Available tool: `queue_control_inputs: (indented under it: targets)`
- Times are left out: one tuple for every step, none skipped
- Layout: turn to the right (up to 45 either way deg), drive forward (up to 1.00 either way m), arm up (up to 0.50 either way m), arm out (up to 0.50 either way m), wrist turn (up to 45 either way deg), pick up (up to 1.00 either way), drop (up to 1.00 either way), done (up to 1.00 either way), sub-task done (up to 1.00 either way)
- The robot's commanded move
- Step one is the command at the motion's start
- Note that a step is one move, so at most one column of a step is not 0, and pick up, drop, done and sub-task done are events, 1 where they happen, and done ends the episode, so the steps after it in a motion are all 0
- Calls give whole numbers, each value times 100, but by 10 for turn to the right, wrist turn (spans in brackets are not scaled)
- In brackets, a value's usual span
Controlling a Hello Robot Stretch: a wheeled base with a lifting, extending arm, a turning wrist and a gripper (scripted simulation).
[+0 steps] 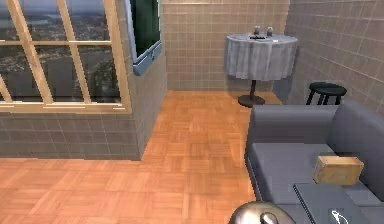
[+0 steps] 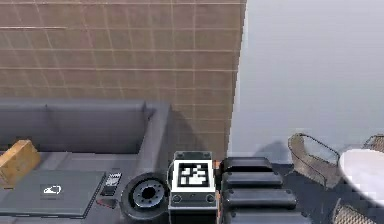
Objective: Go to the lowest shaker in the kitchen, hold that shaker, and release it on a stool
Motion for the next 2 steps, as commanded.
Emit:
queue_control_inputs:
  targets:
    - [30,0,0,0,0,0,0,0,0]
    - [0,100,0,0,0,0,0,0,0]
